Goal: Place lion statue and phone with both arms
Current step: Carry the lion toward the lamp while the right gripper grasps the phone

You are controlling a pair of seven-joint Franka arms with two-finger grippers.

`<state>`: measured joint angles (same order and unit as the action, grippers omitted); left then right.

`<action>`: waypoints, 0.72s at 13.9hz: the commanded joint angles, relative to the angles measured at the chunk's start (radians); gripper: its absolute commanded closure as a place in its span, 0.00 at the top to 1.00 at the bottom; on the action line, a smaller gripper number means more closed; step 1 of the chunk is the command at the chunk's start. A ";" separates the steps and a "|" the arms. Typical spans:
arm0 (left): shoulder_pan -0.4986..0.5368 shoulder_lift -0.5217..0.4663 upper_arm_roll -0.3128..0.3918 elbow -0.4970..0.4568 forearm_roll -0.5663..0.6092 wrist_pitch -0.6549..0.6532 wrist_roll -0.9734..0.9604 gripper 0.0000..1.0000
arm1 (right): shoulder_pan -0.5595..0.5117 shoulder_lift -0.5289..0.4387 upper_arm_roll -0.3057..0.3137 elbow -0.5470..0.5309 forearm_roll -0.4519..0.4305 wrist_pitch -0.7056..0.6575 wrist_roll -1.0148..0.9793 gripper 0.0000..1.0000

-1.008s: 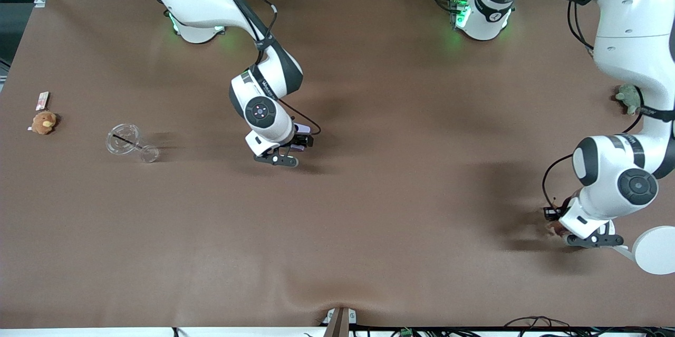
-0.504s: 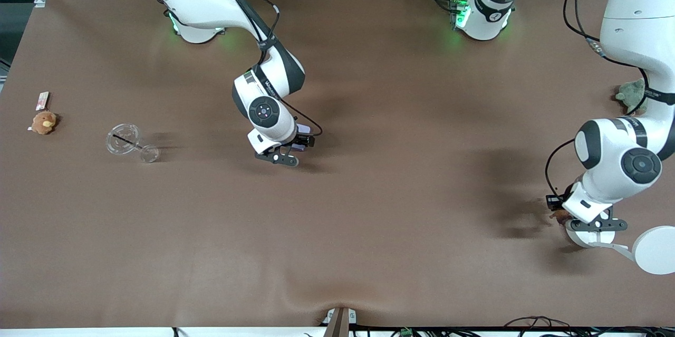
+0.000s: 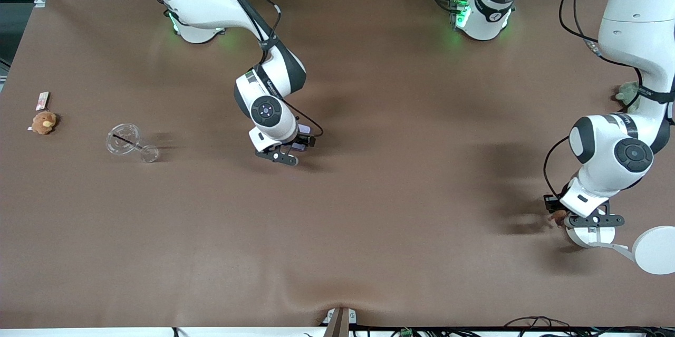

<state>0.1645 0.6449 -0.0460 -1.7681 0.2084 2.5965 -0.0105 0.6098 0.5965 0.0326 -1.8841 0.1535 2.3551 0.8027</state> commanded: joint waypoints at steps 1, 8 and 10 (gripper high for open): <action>0.009 -0.008 -0.008 -0.019 0.008 0.023 -0.006 0.06 | 0.018 0.008 -0.008 -0.010 0.012 0.026 0.016 1.00; 0.007 -0.010 -0.008 -0.021 0.008 0.023 -0.002 1.00 | 0.016 0.006 -0.008 -0.010 0.011 0.018 0.013 0.56; 0.007 -0.011 -0.009 -0.021 0.008 0.023 -0.003 1.00 | 0.011 -0.001 -0.008 -0.009 0.011 0.009 0.015 0.15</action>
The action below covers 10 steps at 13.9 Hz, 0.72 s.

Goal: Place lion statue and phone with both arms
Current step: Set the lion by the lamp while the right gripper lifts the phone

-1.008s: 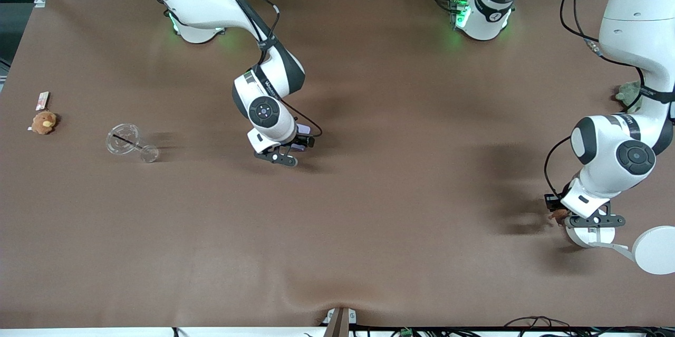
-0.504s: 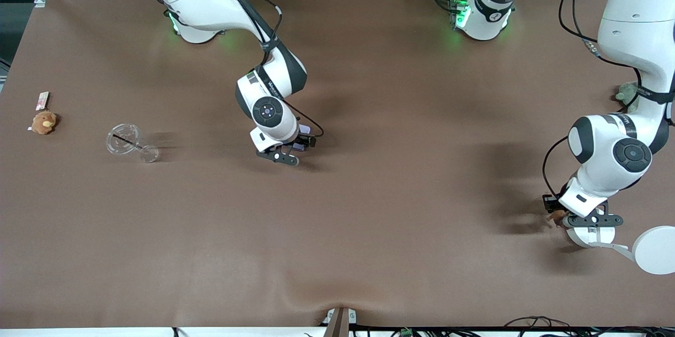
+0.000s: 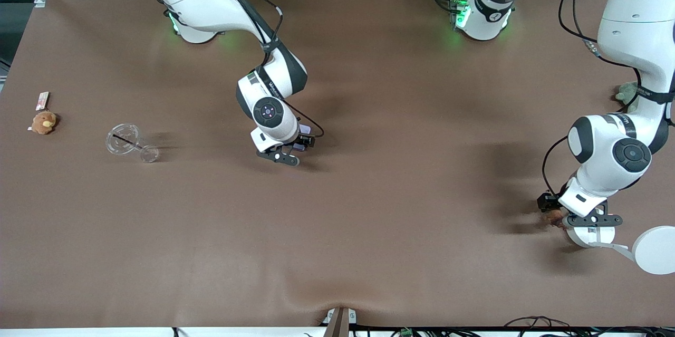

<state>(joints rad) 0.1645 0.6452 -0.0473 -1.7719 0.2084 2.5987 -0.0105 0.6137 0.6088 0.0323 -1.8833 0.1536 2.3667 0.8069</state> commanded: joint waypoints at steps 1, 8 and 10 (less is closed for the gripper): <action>0.007 -0.013 -0.008 -0.018 0.008 0.021 -0.003 1.00 | 0.005 -0.017 -0.008 -0.002 0.012 -0.023 0.012 0.01; 0.003 -0.119 -0.008 -0.067 0.008 -0.057 -0.003 1.00 | -0.152 -0.102 -0.014 0.058 0.004 -0.245 -0.082 0.00; 0.001 -0.188 -0.028 -0.066 0.008 -0.176 -0.003 1.00 | -0.222 -0.127 -0.014 0.056 0.004 -0.290 -0.171 0.00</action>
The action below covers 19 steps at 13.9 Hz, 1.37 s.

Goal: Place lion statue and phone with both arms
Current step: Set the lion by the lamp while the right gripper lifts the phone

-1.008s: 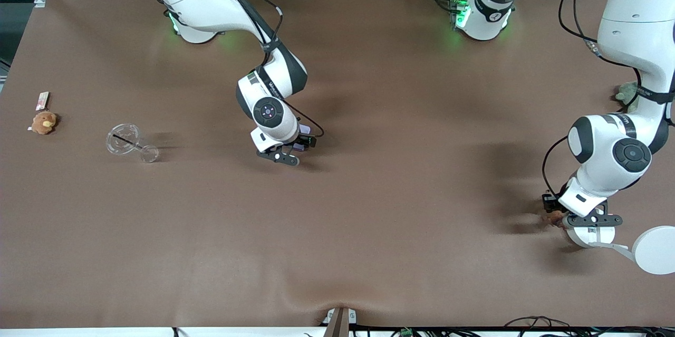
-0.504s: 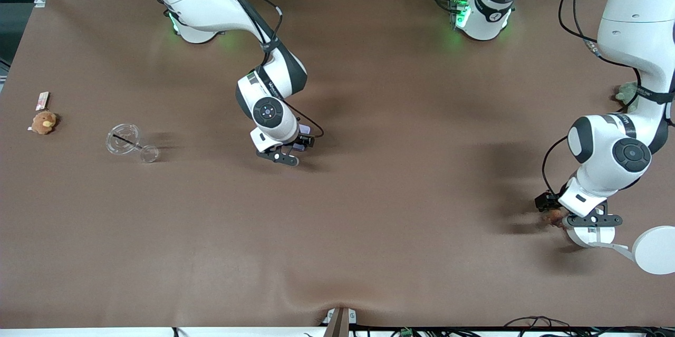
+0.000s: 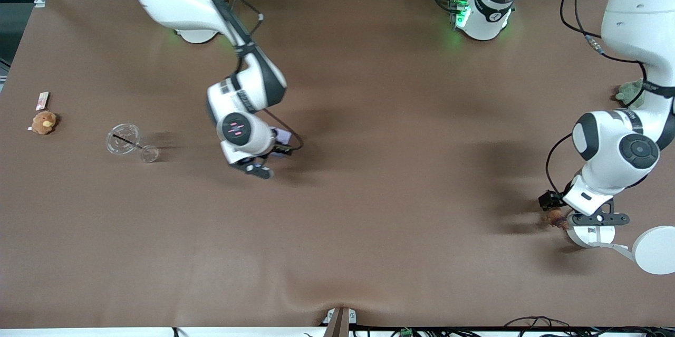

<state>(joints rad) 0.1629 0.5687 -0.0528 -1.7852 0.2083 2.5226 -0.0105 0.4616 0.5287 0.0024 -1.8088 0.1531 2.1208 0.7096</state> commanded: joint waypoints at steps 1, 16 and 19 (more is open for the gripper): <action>0.004 -0.136 -0.033 -0.045 0.008 -0.160 -0.006 1.00 | -0.090 -0.055 0.014 -0.018 0.000 -0.062 -0.108 0.00; -0.111 -0.525 -0.061 0.063 -0.099 -0.764 -0.088 1.00 | -0.363 -0.047 -0.010 -0.233 -0.076 0.169 -0.637 0.00; -0.164 -0.601 0.003 0.063 -0.148 -0.849 -0.059 1.00 | -0.389 -0.042 -0.010 -0.236 -0.076 0.171 -0.680 0.00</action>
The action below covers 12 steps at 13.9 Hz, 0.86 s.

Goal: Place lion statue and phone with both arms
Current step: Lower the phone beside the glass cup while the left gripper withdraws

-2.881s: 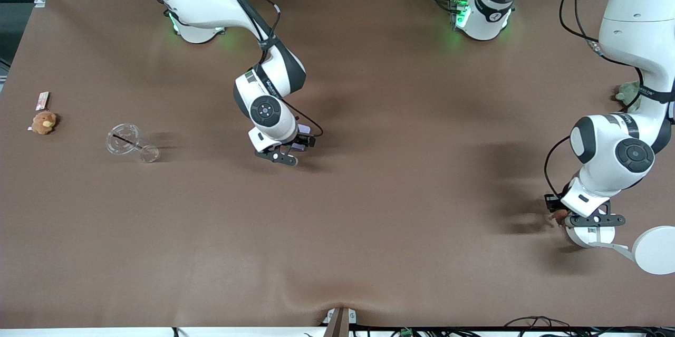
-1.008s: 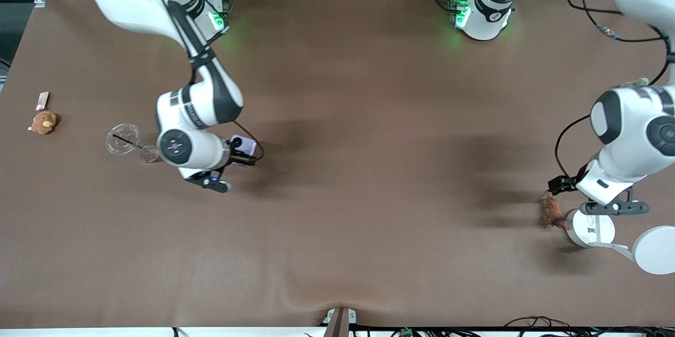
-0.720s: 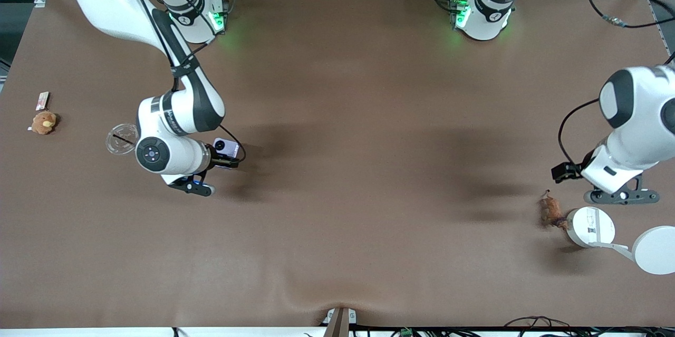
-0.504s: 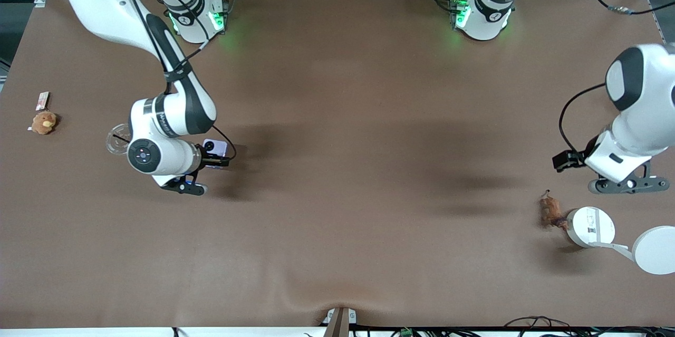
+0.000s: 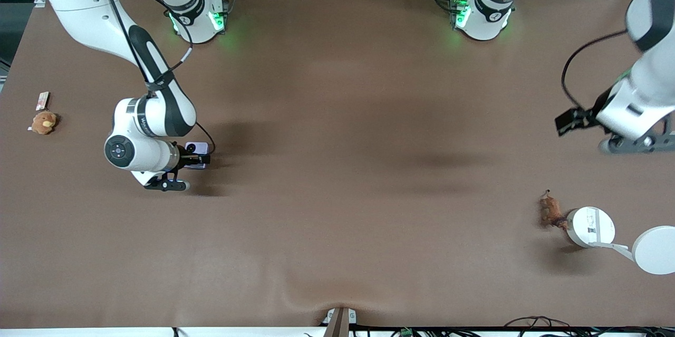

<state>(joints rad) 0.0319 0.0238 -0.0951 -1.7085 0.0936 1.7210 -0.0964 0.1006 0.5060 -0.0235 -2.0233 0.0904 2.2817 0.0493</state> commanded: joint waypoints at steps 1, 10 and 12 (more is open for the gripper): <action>-0.033 -0.073 0.048 -0.014 -0.041 -0.079 0.047 1.00 | -0.030 -0.015 0.017 -0.021 -0.014 0.012 -0.020 0.00; -0.023 -0.162 0.048 -0.011 -0.072 -0.247 0.112 1.00 | -0.032 -0.014 0.019 0.156 -0.001 -0.241 -0.006 1.00; -0.024 -0.156 0.045 0.041 -0.072 -0.251 0.109 1.00 | -0.029 -0.021 0.019 0.282 -0.001 -0.402 -0.006 1.00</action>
<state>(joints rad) 0.0104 -0.1260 -0.0547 -1.7090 0.0405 1.4951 -0.0048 0.0908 0.5001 -0.0216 -1.8569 0.0914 2.0167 0.0404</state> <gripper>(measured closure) 0.000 0.000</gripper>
